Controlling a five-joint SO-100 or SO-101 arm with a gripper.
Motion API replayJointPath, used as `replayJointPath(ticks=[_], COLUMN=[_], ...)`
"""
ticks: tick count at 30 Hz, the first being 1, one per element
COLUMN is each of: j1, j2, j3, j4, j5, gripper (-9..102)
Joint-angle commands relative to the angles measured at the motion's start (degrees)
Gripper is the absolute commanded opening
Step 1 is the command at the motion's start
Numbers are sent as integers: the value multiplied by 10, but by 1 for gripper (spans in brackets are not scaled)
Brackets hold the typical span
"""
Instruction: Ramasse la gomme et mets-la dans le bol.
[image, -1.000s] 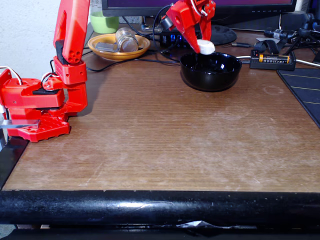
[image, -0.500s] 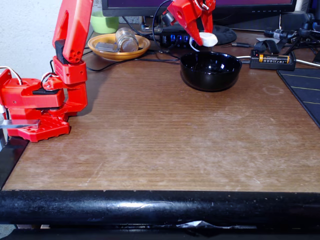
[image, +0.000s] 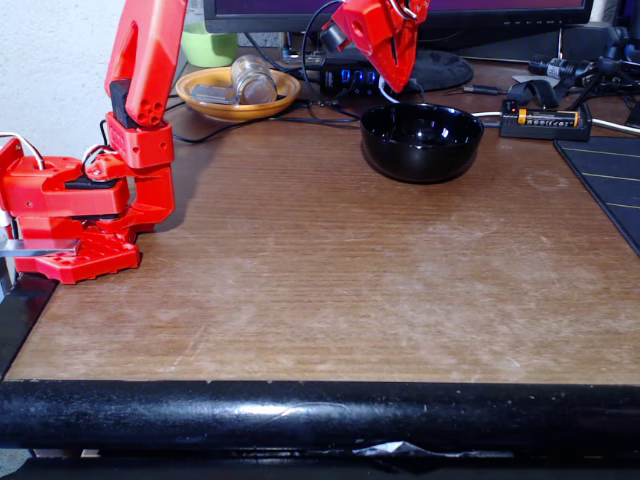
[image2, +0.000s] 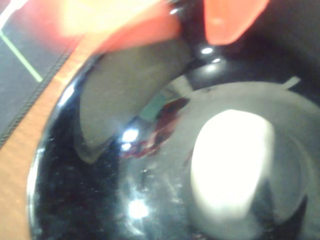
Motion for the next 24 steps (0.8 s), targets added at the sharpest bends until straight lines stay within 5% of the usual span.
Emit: replayJointPath(ticks=[1, 7, 16, 24], j1=[34, 140, 278, 297], j2=[164, 345, 662, 870], j3=[36, 224, 648, 812], j4=[5, -39, -211, -222], j5=[7, -10, -57, -49], gripper=[-6, -6, -6, -6])
